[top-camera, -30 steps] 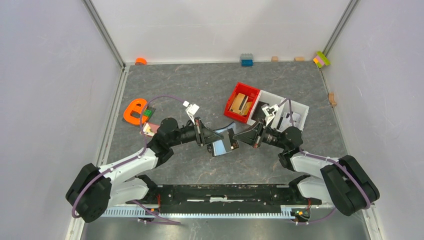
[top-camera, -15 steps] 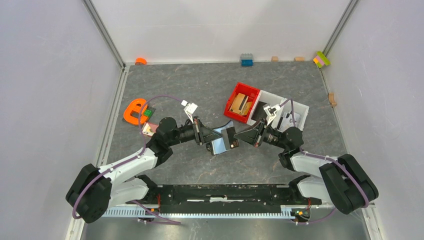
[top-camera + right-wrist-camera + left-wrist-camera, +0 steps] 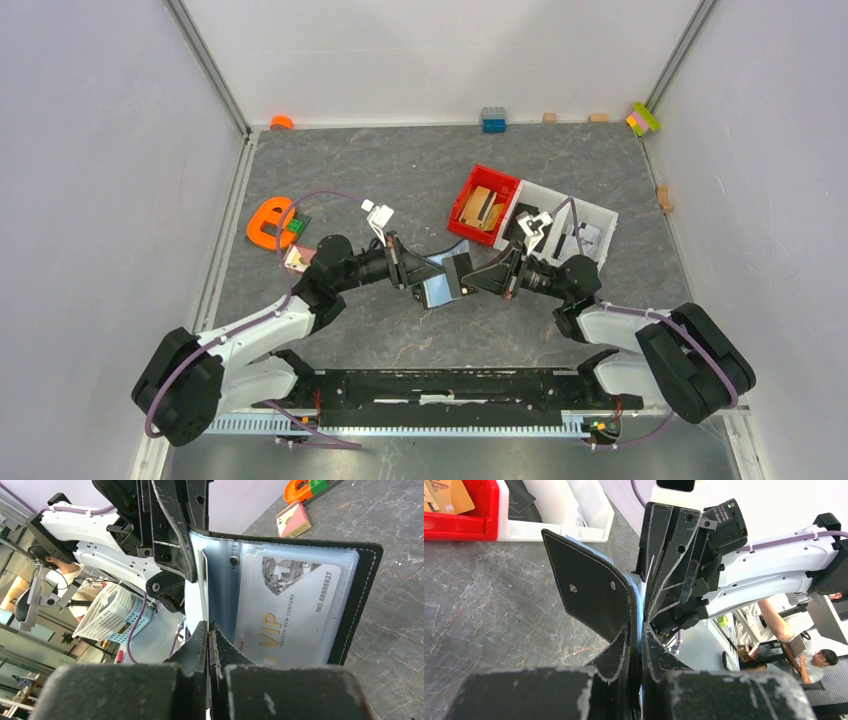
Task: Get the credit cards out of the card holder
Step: Remove the credit card from the card holder, then place the credit card in the storage box.
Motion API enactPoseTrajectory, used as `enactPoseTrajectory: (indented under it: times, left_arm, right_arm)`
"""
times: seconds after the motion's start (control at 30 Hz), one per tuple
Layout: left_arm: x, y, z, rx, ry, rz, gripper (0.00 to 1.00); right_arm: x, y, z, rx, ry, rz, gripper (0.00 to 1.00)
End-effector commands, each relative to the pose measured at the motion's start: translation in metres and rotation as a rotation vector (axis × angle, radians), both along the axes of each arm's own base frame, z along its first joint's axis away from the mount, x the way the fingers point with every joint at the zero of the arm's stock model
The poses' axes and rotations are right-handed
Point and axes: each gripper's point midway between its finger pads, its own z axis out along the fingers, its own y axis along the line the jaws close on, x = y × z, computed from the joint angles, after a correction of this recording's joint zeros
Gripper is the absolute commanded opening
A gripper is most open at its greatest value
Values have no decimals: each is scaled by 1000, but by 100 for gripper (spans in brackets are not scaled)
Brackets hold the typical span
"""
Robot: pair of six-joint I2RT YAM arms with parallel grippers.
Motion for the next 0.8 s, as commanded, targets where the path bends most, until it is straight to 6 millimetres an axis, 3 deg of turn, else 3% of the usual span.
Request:
enactPoseTrajectory:
  times: [0.0, 0.13, 0.33, 0.53, 0.6, 0.67, 0.77]
  left_arm:
    - [1, 0, 17, -49, -43, 2, 2]
    - [18, 8, -2, 51, -15, 111, 2]
    - [28, 23, -10, 118, -29, 213, 2]
    - [36, 27, -9, 123, -42, 259, 2]
    - [42, 31, -18, 162, 35, 305, 2]
    - [44, 30, -20, 182, 88, 316, 2]
    - [48, 28, -9, 146, 113, 334, 2]
  right_arm:
    - [7, 0, 10, -2, -74, -29, 0]
    - [29, -13, -6, -79, -47, -149, 0]
    - [71, -56, -44, -259, 32, -426, 0]
    - [98, -98, -52, -342, 47, -667, 0]
    - [108, -114, -58, -376, 94, -772, 0]
    - [115, -120, -57, -371, 121, -822, 0]
    - [128, -124, -47, -362, 160, -874, 0]
